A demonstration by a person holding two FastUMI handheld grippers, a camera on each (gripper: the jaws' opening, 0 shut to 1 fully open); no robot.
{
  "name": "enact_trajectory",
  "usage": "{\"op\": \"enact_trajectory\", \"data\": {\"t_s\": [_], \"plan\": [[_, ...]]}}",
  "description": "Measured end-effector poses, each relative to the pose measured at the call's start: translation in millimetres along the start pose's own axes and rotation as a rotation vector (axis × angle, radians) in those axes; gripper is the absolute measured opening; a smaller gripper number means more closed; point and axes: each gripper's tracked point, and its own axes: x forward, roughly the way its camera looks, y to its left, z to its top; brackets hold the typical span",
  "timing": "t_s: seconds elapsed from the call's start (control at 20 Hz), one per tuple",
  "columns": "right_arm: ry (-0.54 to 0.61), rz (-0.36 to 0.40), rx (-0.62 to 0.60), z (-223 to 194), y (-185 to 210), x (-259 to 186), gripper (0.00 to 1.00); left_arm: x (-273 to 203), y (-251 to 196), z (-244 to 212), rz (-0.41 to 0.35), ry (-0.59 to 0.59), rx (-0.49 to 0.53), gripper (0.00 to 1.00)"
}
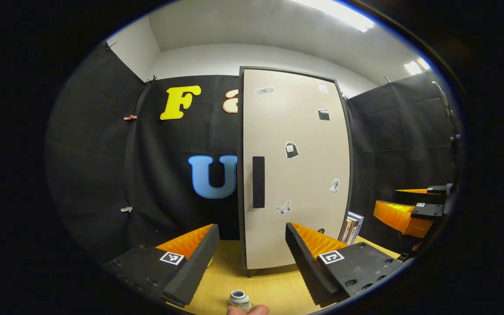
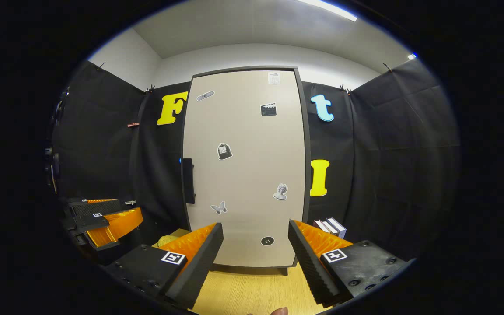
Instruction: Open the cabinet door with the right hand, grasp the bottle in the cabinet with the left hand and place it on the coaster, then close the cabinet door with the right hand.
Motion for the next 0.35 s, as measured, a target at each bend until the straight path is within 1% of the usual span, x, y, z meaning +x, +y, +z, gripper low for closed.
{"op": "enact_trajectory", "data": {"t_s": [0.05, 0.2, 0.35], "plan": [[-0.002, -0.001, 0.001, 0, 10, 0, 0.97, 1, -1, 1, 0.0, 0.0, 0.003, 0.96], [0.008, 0.005, 0.004, -5, 6, 5, 0.97, 5, -5, 4, 0.004, -0.006, 0.016, 0.96], [0.018, 0.03, 0.004, -9, 4, 12, 0.97, 10, -12, 0, 0.02, 0.004, 0.011, 0.96]]}}
